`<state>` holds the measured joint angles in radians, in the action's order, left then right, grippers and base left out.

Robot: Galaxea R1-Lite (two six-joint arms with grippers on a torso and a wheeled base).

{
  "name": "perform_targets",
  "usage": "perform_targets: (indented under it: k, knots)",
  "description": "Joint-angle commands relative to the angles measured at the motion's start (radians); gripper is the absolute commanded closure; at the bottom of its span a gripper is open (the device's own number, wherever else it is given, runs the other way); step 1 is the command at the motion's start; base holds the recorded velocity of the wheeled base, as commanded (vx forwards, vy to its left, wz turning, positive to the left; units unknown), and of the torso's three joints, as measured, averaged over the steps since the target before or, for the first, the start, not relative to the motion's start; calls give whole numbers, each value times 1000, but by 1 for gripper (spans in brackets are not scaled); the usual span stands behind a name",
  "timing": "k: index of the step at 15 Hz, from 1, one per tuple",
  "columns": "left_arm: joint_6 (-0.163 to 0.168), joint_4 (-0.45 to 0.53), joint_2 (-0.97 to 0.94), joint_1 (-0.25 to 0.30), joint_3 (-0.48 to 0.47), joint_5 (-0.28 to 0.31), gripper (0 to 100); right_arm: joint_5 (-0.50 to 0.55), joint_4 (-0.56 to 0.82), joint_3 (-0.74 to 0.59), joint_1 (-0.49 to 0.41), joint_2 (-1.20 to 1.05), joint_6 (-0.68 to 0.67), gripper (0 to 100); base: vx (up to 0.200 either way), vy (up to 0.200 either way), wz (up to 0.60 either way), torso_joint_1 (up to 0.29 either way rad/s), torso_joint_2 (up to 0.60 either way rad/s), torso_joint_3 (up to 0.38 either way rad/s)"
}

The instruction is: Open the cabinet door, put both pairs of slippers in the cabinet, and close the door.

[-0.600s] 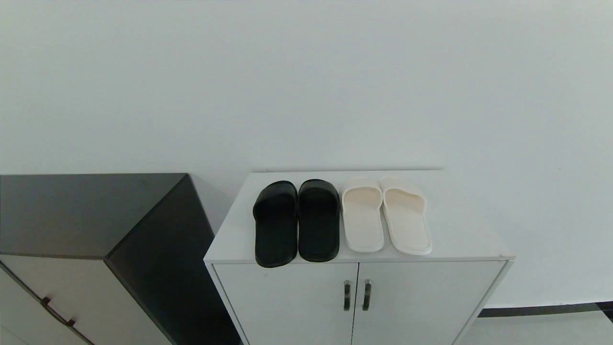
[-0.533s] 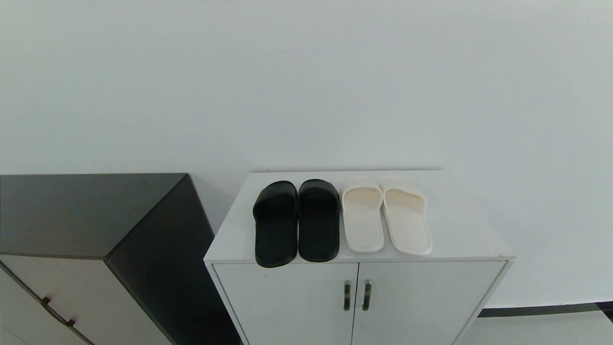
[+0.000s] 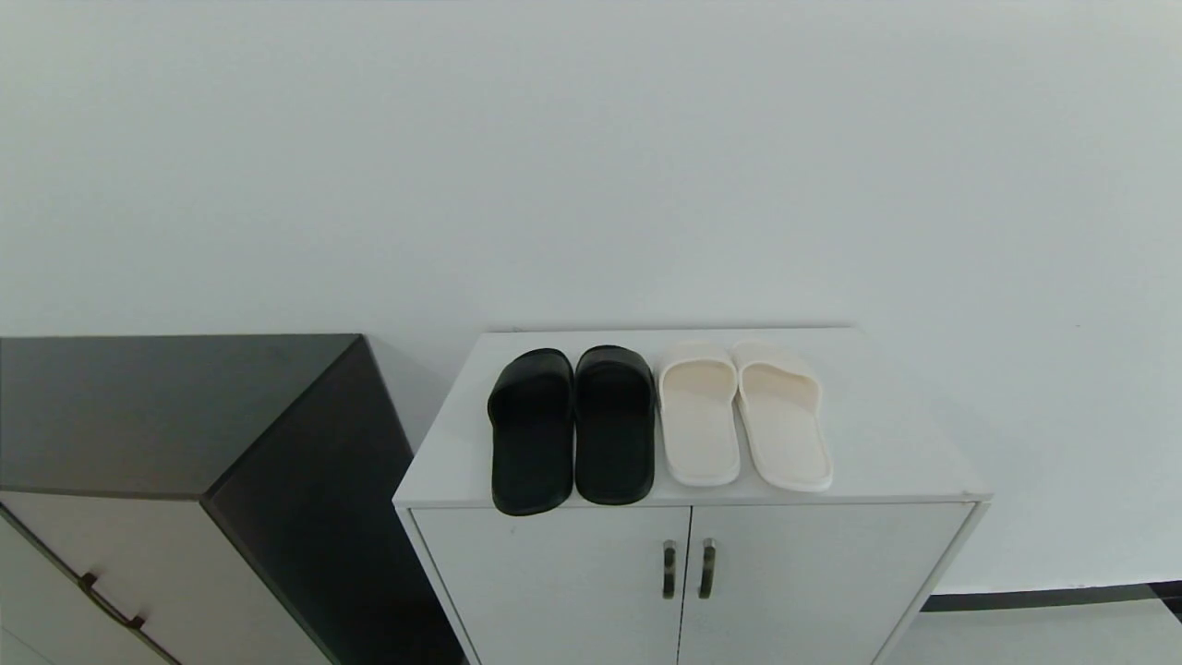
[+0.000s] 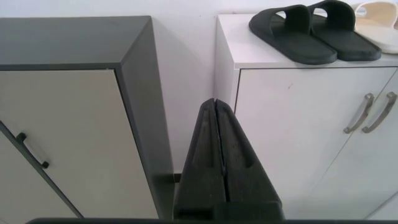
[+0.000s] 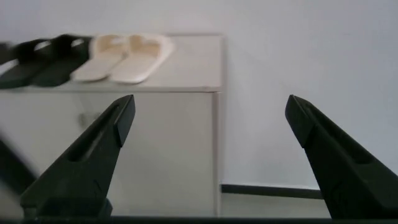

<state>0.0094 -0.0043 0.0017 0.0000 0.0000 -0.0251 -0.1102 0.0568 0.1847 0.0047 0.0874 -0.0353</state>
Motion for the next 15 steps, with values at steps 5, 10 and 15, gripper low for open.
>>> perform_targets:
  k: [5,10,15]
  knots:
    - [0,0,0,0,0,17,100,-273,-132,134,92,627,-41,0,0,0,0,0,0,0]
    - [0,0,1,0,0,17,100,135,-308,289,623,910,-201,0,0,0,0,0,0,0]
    - [-2,0,1,0,0,17,100,460,-469,515,781,1344,-275,0,0,0,0,0,0,0]
